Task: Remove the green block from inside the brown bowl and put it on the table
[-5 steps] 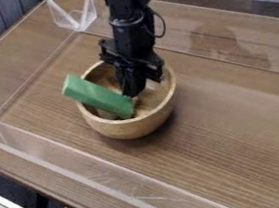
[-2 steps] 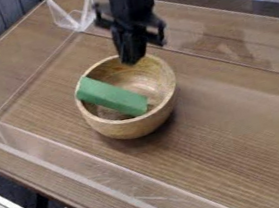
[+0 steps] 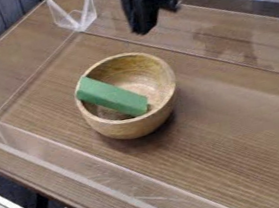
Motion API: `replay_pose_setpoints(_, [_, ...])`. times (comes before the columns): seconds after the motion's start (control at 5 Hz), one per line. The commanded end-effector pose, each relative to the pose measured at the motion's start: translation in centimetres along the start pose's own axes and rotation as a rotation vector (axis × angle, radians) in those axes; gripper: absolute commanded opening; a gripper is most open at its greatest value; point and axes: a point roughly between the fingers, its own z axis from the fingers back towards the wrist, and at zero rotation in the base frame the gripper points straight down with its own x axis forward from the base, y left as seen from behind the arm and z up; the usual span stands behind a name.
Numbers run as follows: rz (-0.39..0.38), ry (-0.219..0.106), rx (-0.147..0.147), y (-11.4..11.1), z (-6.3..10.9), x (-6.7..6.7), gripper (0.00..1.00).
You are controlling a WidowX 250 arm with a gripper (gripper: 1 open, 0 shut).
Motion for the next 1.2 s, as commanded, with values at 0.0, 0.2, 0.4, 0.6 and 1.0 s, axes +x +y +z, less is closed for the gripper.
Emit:
replay_pose_setpoints(0.0, [-0.038, -0.093, 0.016, -1.8, 3.2, 1.1, 0.0])
replay_pose_setpoints(0.2, [-0.027, -0.076, 0.014, -1.0, 2.4, 0.7, 0.0])
replay_pose_setpoints(0.4, [-0.019, -0.052, 0.01, -0.6, 1.4, 0.3, 0.0])
replay_pose_setpoints(0.6, [0.036, -0.041, 0.006, 0.4, 0.8, -0.6, 0.0])
replay_pose_setpoints(1.0, [0.179, -0.02, -0.011, 2.7, -0.8, -3.2, 0.0])
